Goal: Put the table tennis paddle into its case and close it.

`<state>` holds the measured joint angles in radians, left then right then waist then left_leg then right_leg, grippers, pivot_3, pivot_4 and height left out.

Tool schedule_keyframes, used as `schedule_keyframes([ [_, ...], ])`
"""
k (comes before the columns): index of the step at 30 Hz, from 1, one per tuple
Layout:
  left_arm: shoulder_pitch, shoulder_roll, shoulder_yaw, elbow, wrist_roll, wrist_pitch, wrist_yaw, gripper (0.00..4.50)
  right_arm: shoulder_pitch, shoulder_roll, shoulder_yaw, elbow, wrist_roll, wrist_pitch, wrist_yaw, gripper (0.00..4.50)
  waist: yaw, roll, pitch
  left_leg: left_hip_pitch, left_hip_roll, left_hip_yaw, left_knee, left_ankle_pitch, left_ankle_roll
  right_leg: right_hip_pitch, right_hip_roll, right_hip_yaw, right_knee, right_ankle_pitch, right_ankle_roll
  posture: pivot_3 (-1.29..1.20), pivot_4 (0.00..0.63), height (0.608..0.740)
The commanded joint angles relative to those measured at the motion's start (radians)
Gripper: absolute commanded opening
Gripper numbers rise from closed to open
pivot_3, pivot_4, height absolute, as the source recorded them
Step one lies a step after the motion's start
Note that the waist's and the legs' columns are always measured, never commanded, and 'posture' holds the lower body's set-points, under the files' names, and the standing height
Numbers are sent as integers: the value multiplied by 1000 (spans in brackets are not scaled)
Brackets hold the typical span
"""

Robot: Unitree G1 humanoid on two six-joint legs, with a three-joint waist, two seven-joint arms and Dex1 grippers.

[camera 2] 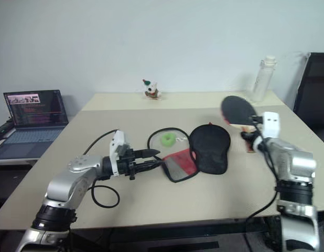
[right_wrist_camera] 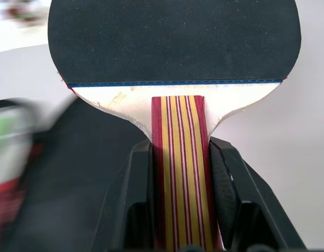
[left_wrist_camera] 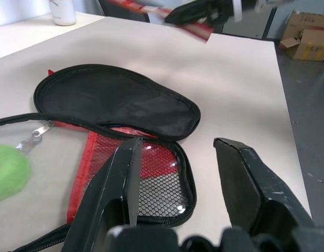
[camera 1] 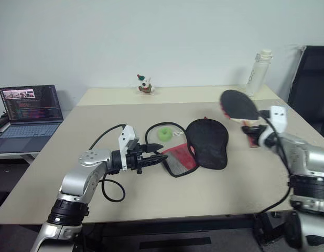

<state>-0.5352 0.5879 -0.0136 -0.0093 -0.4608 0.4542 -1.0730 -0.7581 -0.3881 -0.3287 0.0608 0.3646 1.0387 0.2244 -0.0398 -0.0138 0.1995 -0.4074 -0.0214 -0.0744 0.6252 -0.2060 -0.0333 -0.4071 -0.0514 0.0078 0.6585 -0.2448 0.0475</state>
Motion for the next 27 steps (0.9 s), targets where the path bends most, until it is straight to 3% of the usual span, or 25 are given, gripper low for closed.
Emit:
schedule_keyframes([
  [1, -11, 5, 9, -34, -11, -3, -3, 2366, -5, 78, 2, -130, 23, 30, -80, 1065, 5, 0, 0, 0, 0, 0, 0, 0, 0, 0, 0, 0, 0, 0, 0, 0, 150, 740],
  [10, -3, -1, 6, -39, -7, -7, 0, 2366, 33, 223, 110, -74, -17, -39, -133, 1065, 8, 0, 0, -1, -1, 1, 1, 0, 0, -1, -2, 1, -1, 3, -4, 0, 150, 740],
  [27, 19, -1, 7, -54, -11, -4, 4, 2366, 41, 224, 130, 67, -73, -146, -150, 1065, 7, 0, 0, -1, -1, 3, 0, 0, 0, -2, -1, 2, 1, 3, -4, 0, 150, 740],
])
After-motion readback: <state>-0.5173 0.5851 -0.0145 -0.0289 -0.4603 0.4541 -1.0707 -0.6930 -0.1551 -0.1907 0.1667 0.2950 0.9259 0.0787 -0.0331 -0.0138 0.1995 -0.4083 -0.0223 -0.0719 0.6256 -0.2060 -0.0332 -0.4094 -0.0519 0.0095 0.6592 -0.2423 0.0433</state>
